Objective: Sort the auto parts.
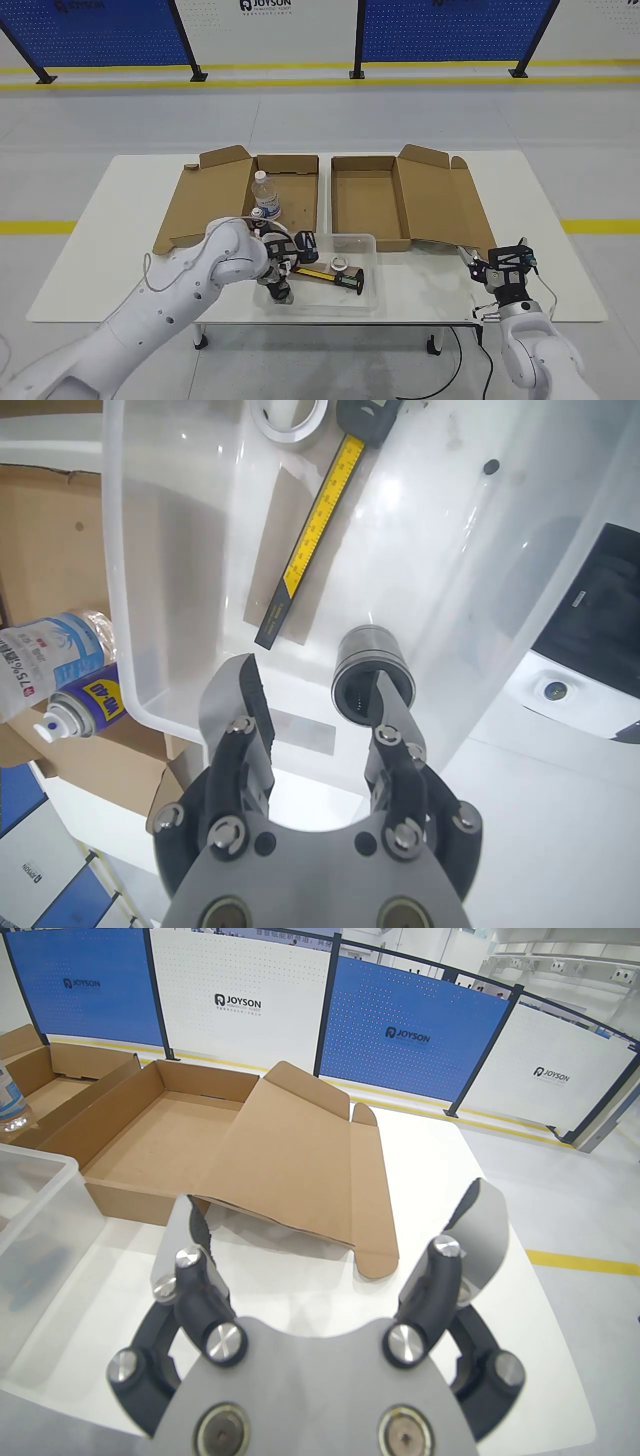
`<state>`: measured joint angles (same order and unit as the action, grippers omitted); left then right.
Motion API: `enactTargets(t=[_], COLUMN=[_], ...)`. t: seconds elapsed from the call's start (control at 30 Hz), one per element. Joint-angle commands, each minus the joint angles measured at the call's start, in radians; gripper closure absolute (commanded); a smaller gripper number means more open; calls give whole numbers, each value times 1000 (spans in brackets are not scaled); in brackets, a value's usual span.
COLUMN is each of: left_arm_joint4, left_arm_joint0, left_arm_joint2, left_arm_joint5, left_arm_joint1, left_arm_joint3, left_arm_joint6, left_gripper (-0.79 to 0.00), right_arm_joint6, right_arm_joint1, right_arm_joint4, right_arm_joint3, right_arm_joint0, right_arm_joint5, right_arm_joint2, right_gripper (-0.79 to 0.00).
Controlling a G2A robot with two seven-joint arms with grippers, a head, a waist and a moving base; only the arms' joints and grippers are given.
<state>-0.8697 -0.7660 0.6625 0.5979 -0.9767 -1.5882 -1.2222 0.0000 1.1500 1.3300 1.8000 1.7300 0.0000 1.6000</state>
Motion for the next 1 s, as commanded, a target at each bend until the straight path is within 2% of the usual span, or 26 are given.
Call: enactTargets(t=[0.0,0.53,0.97], left_arm_joint4=[4,37,49], left_arm_joint0=[9,65,105], left_arm_joint2=[-18,-100,-157], left_arm_joint5=[-3,-4,11], left_arm_joint1=[1,0,-27], left_arm_joint3=[5,61,138], left_arm_joint6=[-3,-4,11], left_gripper=[-416,-376,-329], right_arm_joint6=[0,0,0], right_arm_joint1=[0,0,0], right_arm_joint4=[0,0,0], right_arm_joint3=[0,0,0], right_arm_joint0=[0,0,0], right_arm_joint5=[0,0,0], right_arm_joint2=[0,0,0], right_gripper=[-785,-785,-785])
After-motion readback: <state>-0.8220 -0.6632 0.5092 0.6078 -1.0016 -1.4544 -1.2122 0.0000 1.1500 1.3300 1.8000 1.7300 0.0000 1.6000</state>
